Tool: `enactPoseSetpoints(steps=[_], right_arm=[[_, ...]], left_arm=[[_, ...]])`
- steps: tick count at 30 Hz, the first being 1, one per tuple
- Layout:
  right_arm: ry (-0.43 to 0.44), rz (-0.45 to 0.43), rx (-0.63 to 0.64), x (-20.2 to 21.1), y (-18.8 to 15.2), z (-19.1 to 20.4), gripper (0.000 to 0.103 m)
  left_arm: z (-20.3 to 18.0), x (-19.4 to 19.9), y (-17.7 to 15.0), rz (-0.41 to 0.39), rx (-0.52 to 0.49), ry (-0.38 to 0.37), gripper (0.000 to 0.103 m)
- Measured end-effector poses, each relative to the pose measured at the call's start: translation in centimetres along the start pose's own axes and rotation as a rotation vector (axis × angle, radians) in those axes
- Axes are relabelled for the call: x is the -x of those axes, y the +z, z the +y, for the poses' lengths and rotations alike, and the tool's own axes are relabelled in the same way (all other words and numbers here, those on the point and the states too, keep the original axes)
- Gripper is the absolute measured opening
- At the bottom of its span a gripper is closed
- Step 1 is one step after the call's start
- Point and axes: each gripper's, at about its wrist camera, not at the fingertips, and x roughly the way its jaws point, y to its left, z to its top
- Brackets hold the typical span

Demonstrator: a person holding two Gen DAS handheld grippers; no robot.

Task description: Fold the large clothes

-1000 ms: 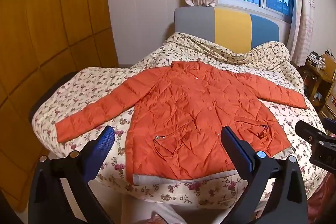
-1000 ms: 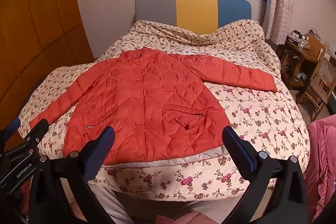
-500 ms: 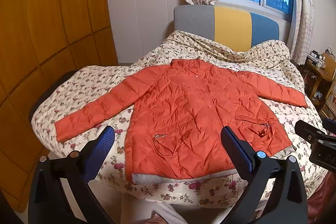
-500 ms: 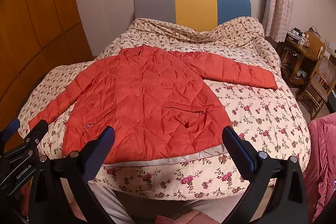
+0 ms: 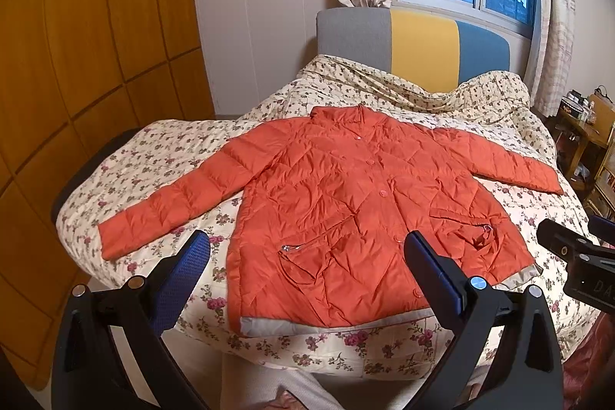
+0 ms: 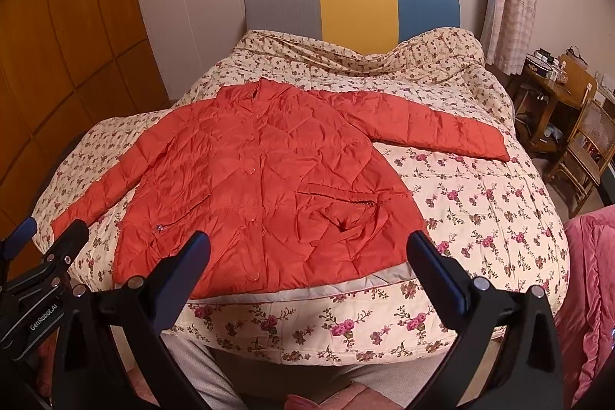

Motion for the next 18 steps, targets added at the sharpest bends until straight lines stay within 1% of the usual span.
enactPoseSetpoints(steps=[18], right_arm=[[0.007,0.02,0.0,-0.7,-0.17,-0.02,0.101]], left_arm=[[-0.4,-0.55,-0.48,0.012,-0.008,-0.005,0.1]])
